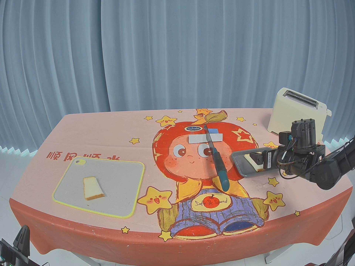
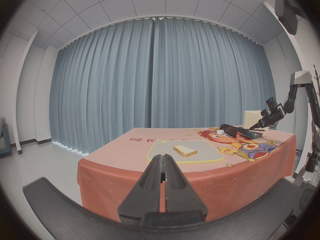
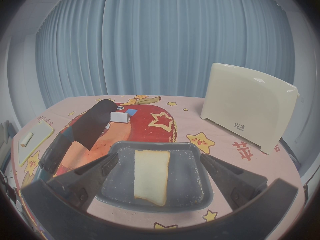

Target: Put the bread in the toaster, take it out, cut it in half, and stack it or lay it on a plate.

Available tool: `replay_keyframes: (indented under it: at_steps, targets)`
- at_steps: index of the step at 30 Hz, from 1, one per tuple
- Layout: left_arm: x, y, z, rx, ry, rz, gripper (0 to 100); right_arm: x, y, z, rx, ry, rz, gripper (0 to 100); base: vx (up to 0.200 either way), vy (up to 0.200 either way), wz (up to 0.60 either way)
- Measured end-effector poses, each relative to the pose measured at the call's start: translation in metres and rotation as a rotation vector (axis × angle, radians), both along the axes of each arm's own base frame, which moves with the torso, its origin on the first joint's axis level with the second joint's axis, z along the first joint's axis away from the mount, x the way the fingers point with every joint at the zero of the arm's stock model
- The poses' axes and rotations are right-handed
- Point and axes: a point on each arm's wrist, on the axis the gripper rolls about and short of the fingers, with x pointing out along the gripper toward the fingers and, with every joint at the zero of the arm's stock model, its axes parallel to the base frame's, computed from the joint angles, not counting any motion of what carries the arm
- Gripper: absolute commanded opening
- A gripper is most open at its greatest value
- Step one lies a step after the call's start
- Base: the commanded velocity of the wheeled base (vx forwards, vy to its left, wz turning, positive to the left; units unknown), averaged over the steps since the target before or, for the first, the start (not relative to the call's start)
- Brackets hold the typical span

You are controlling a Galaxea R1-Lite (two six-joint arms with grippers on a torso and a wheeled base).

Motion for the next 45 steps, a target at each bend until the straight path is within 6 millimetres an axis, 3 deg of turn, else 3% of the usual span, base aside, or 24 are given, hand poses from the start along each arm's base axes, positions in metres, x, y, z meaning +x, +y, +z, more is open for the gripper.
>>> replay_keyframes:
  at_steps: [11,25,45]
  targets:
    - [0.000,0.000,0.000,0.000,0.000,0.000,0,-0.007,-0.001,0.014,0.014,-0.040,0.003,100,0.000,0.000,0.00]
    - [0.000,0.000,0.000,0.000,0.000,0.000,0,-0.038,0.008,0.045,0.045,-0.128,0.065,100,0.000,0.000,0.00]
    - [0.000,0.000,0.000,0.000,0.000,0.000,0,-0.053,0.013,0.057,0.058,-0.166,0.093,100,0.000,0.000,0.00]
